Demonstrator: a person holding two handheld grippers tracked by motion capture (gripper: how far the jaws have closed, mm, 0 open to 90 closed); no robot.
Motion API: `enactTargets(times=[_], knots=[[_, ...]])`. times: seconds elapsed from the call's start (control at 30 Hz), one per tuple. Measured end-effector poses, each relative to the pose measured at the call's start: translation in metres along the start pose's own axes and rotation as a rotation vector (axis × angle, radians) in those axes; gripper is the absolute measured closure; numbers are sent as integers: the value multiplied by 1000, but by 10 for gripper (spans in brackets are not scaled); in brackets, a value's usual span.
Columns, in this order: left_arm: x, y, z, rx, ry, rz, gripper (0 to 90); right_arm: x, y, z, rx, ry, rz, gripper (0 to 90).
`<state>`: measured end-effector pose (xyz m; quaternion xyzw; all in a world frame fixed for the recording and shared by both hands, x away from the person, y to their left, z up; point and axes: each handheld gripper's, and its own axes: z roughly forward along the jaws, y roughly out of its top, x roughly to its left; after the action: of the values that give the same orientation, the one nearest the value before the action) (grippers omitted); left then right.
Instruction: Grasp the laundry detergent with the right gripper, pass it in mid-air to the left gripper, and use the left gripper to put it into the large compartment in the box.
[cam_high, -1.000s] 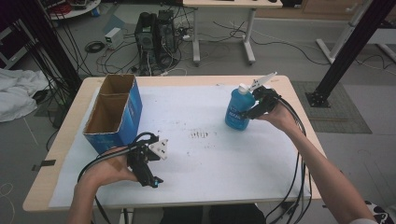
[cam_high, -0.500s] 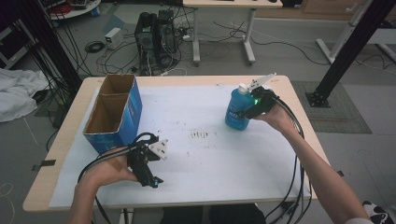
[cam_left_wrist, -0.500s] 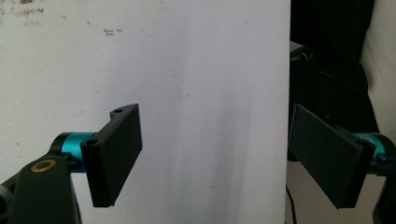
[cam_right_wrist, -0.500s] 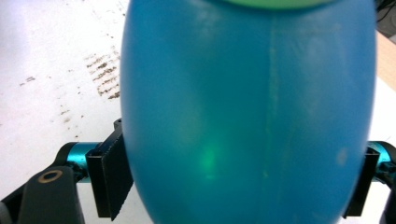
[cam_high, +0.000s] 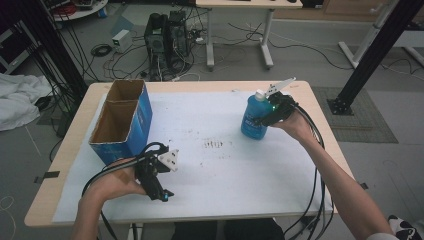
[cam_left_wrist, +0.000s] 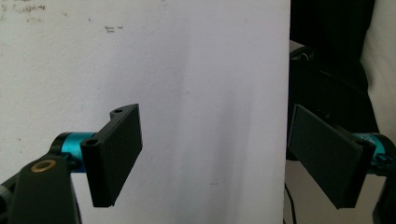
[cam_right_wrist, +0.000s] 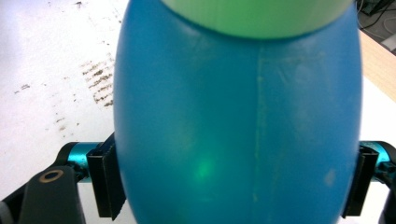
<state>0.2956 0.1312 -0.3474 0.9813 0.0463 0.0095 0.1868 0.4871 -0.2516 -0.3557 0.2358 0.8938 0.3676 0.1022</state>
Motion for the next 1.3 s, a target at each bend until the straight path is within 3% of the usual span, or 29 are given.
enactTargets(times=[0.17, 0.3, 0.47, 0.83, 0.9, 1.3], knots=[[0, 0, 1, -2, -1, -4, 178, 0, 0, 1, -6, 9, -14, 198], [0, 0, 1, -2, -1, -1, 178, 1, 1, 0, 3, 5, 3, 199], [0, 0, 0, 2, -2, 0, 178, 1, 1, 2, -7, 15, -24, 243], [0, -1, 0, 8, -2, 3, 178, 3, 1, 4, -8, 18, 7, 244], [0, -2, 1, -3, 0, -6, 178, 2, 2, 4, -15, 12, -14, 251], [0, -3, 1, -3, 2, -2, 178, 7, -1, 5, -31, -18, -17, 302]])
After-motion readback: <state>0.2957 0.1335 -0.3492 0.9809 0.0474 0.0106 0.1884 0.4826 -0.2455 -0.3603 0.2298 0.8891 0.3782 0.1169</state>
